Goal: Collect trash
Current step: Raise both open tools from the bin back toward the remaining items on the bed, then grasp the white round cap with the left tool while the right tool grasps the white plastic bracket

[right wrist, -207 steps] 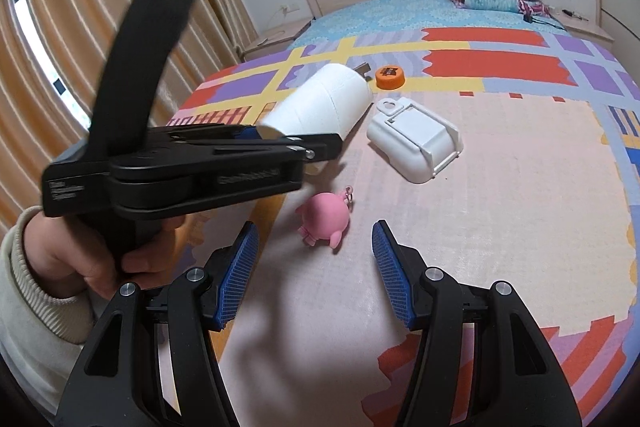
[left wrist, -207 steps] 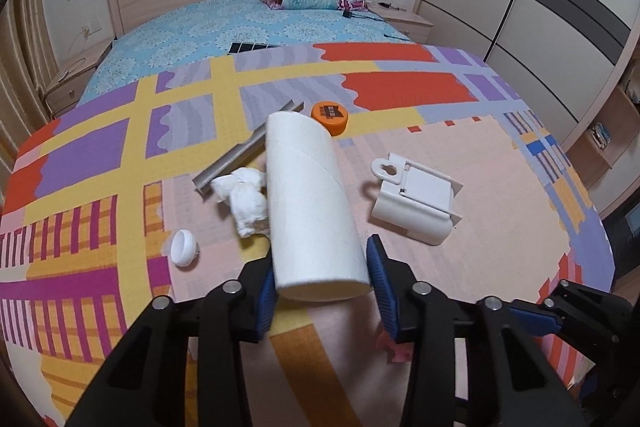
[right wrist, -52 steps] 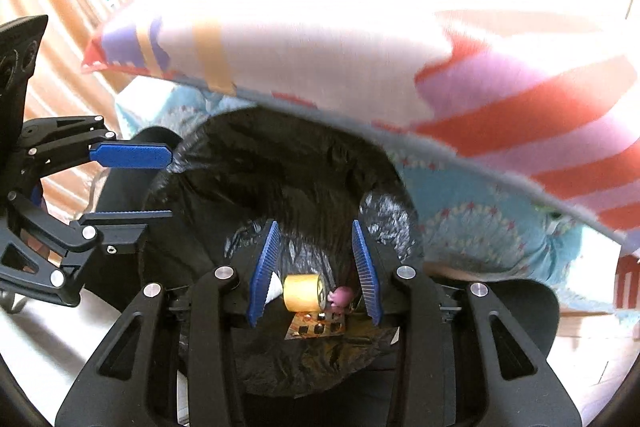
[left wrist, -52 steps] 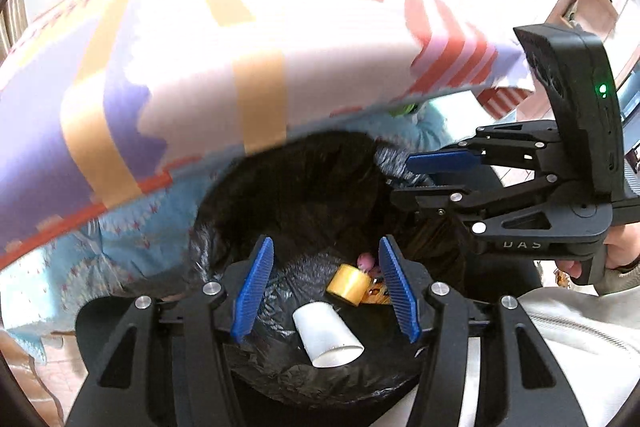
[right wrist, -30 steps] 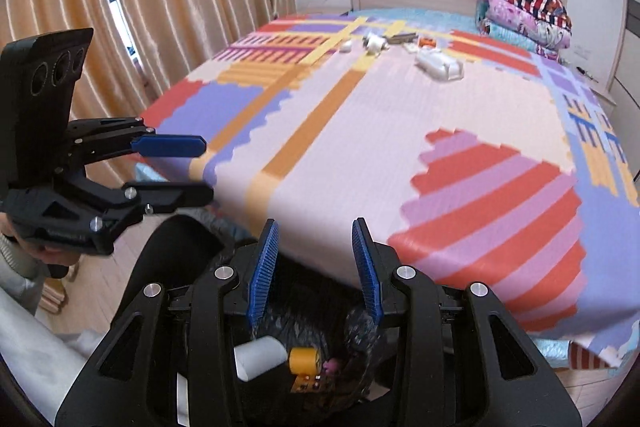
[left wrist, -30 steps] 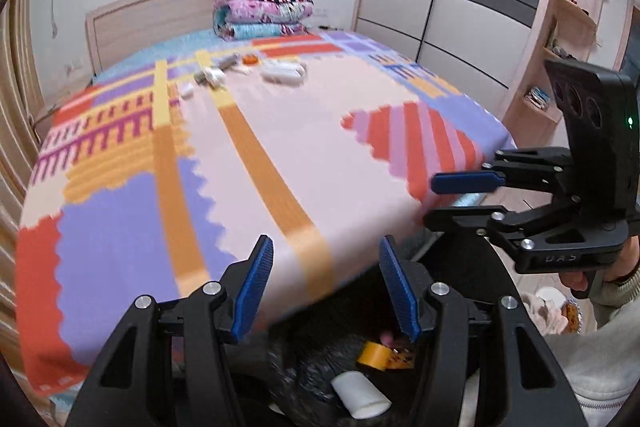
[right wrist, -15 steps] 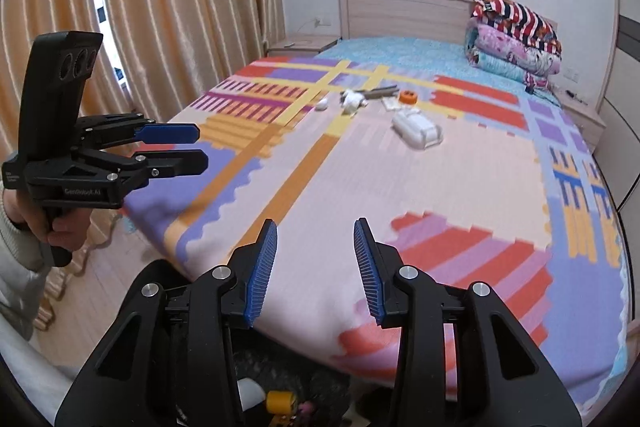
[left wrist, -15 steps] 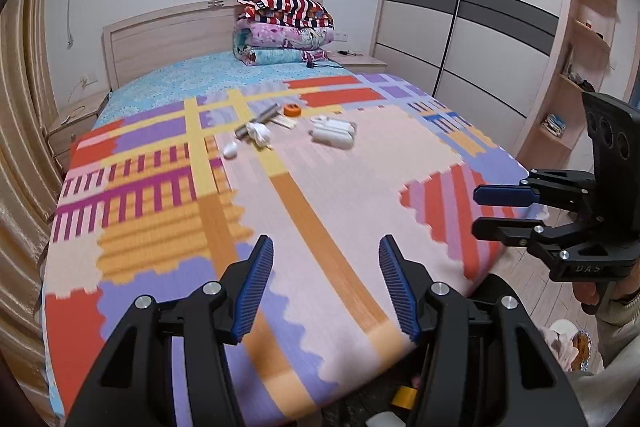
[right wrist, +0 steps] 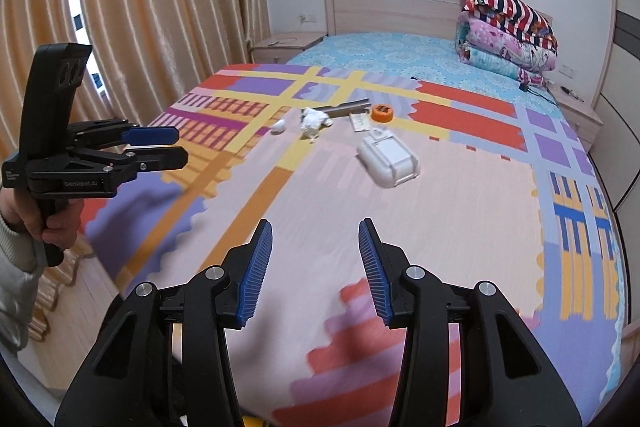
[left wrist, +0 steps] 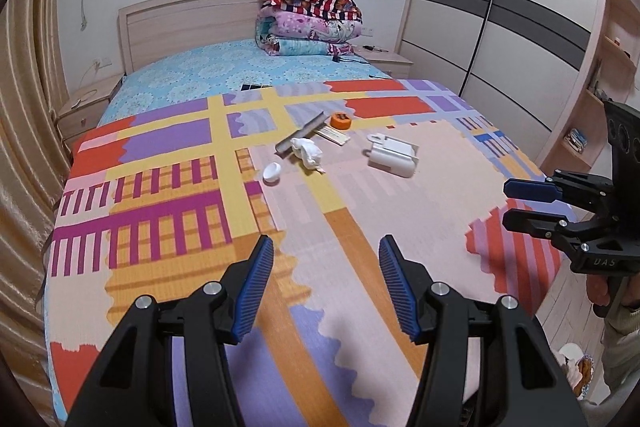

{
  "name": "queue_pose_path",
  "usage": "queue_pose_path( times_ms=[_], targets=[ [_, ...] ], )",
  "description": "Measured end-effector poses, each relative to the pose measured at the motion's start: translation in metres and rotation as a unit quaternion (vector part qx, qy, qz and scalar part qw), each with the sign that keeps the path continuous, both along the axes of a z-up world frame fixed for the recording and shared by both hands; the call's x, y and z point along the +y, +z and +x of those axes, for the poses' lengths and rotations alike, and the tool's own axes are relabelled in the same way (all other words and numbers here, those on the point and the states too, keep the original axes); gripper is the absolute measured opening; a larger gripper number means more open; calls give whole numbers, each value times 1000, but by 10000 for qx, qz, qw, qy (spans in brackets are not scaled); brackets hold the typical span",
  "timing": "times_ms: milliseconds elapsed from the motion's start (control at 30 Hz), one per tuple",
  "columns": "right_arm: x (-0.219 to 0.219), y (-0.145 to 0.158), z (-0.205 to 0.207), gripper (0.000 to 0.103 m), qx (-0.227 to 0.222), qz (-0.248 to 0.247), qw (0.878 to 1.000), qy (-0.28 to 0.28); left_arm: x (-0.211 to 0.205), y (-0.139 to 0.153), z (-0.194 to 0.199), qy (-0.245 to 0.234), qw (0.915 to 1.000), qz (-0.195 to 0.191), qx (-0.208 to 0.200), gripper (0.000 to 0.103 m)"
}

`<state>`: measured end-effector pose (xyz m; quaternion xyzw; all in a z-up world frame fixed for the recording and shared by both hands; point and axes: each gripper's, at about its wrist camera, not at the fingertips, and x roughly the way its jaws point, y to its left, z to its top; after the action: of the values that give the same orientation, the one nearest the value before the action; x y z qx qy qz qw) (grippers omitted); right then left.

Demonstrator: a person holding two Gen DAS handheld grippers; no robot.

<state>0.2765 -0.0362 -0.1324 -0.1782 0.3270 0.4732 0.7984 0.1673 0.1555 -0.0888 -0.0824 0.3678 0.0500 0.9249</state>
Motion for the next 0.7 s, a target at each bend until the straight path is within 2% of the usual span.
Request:
queue_pose_path(
  times_ms=[333, 400, 500, 567, 700],
  targets=[
    [28, -5, 50, 49, 83, -75, 9999, -13, 29, -7, 51, 170, 9997, -95, 179, 52],
    [33, -5, 58, 55, 44, -81, 10000, -18, 33, -9, 62, 189, 9996, -70, 222, 52],
    [39, -7, 71, 58, 103, -113, 9999, -51, 37, -13, 77, 218, 9992, -45, 320, 51],
    [45, -11, 83, 59, 267, -129, 9995, -48, 40, -17, 86, 243, 9989, -29, 401, 46],
    [53, -17, 97, 59, 284, -246, 9993, -82, 52, -27, 100, 325, 9982, -72, 505, 46]
  ],
)
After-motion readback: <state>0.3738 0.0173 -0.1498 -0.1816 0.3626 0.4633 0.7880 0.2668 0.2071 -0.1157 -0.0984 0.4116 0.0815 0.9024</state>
